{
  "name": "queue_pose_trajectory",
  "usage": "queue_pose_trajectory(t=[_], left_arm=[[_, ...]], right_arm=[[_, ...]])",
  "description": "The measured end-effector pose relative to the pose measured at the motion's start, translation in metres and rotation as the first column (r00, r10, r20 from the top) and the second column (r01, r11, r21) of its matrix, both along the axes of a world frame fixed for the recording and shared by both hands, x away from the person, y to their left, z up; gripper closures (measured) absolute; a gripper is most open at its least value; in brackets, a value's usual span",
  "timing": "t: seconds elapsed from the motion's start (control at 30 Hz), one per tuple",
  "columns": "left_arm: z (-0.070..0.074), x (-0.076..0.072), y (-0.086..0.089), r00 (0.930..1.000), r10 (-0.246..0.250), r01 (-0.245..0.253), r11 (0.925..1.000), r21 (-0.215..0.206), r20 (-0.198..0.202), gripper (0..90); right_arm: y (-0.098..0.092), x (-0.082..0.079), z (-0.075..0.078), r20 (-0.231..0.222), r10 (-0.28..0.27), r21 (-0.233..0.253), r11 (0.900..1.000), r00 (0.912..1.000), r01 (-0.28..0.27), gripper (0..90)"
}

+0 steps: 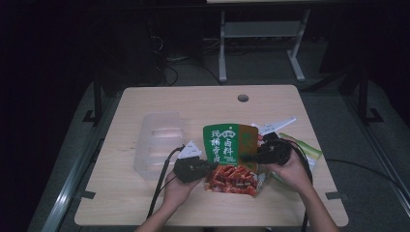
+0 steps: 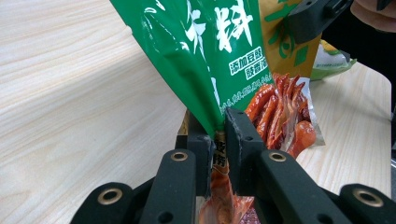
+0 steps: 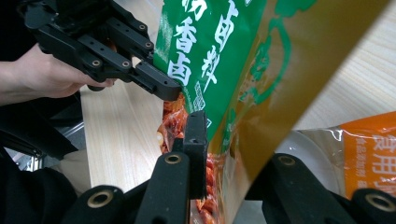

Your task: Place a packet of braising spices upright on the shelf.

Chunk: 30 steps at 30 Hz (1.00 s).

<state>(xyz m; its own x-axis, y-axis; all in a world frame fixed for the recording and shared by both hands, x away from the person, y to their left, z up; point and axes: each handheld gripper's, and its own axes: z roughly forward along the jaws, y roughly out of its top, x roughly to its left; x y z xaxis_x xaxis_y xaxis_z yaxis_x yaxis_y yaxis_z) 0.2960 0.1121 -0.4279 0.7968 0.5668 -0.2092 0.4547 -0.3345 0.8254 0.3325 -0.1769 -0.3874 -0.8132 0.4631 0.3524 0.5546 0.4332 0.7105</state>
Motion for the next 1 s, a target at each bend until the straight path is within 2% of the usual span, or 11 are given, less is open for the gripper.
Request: queue_pose_trajectory(t=[0.17,0.27,0.4,0.43,0.47,0.53,0.63,0.67,0.73,0.83,1.0], left_arm=[[0.001,-0.002,0.001,0.9999,-0.003,0.002,1.0000,0.010,0.013,80.6],[0.002,-0.004,0.003,0.9999,-0.003,0.003,1.0000,0.002,0.016,79.3],[0.004,-0.006,0.006,0.9998,0.007,-0.007,1.0000,0.005,0.016,69.9],[0.005,-0.008,0.007,0.9997,0.011,-0.011,0.9999,0.009,0.021,69.9],[0.006,-0.010,0.008,0.9996,0.022,-0.022,0.9998,0.001,0.021,66.7],[0.008,-0.014,0.011,0.9994,0.022,-0.022,0.9997,0.007,0.028,59.2],[0.011,-0.017,0.012,0.9991,0.021,-0.021,0.9997,0.013,0.038,54.2],[0.013,-0.021,0.013,0.9990,0.029,-0.029,0.9996,0.001,0.035,52.8],[0.014,-0.024,0.014,0.9983,0.032,-0.033,0.9994,0.014,0.048,49.5],[0.016,-0.028,0.016,0.9980,0.036,-0.037,0.9991,0.022,0.052,46.6],[0.016,-0.036,0.021,0.9986,0.016,-0.017,0.9996,0.024,0.051,45.4]], right_arm=[[0.007,0.003,-0.001,-0.020,-0.009,-0.022,1.000,0.9998,0.009,77.6],[0.011,0.003,0.000,-0.014,-0.009,-0.047,0.999,0.9999,0.009,88.2],[0.010,0.000,0.004,-0.002,0.000,-0.032,0.999,1.0000,0.000,89.6],[0.010,0.000,0.004,-0.002,0.000,-0.032,0.999,1.0000,0.000,89.6],[0.010,-0.003,0.007,-0.002,0.000,-0.018,1.000,1.0000,0.000,89.7],[0.009,-0.010,0.015,0.034,0.007,0.010,1.000,0.9994,-0.007,89.8],[0.009,-0.017,0.024,0.071,0.006,0.010,1.000,0.9974,-0.007,89.9],[0.010,-0.019,0.028,0.086,0.004,0.008,1.000,0.9963,-0.005,89.9],[0.011,-0.023,0.034,0.109,0.001,-0.005,1.000,0.9940,-0.001,89.9],[0.012,-0.024,0.040,0.129,-0.009,-0.008,1.000,0.9916,0.010,90.0],[0.009,-0.021,0.051,0.140,-0.035,0.027,0.999,0.9895,0.032,90.0]])
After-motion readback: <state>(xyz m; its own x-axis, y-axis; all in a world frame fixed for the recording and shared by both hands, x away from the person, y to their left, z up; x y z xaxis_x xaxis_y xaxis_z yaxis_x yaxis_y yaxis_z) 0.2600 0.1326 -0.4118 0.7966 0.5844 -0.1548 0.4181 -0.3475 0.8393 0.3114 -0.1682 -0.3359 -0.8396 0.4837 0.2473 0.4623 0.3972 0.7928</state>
